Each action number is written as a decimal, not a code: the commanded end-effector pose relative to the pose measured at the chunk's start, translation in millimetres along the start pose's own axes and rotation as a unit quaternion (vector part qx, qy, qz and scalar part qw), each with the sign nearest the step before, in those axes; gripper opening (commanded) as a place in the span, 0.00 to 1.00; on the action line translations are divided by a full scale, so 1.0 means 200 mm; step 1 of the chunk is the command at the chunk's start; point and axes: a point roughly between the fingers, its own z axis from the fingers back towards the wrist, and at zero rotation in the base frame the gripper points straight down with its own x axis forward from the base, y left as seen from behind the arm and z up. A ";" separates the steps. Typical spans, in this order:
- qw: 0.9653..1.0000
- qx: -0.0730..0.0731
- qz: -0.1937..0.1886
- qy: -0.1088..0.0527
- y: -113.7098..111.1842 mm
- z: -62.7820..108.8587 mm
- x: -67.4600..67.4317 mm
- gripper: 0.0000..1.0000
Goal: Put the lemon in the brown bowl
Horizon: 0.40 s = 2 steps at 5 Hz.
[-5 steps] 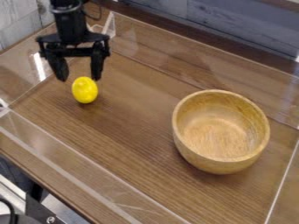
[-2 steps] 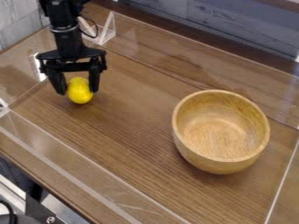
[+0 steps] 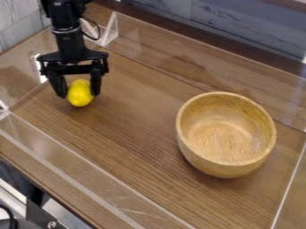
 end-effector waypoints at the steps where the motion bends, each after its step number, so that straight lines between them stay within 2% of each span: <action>1: 1.000 0.001 -0.008 -0.021 -0.02 0.07 0.05 1.00; 2: 1.000 0.003 -0.011 -0.015 -0.03 0.07 0.05 1.00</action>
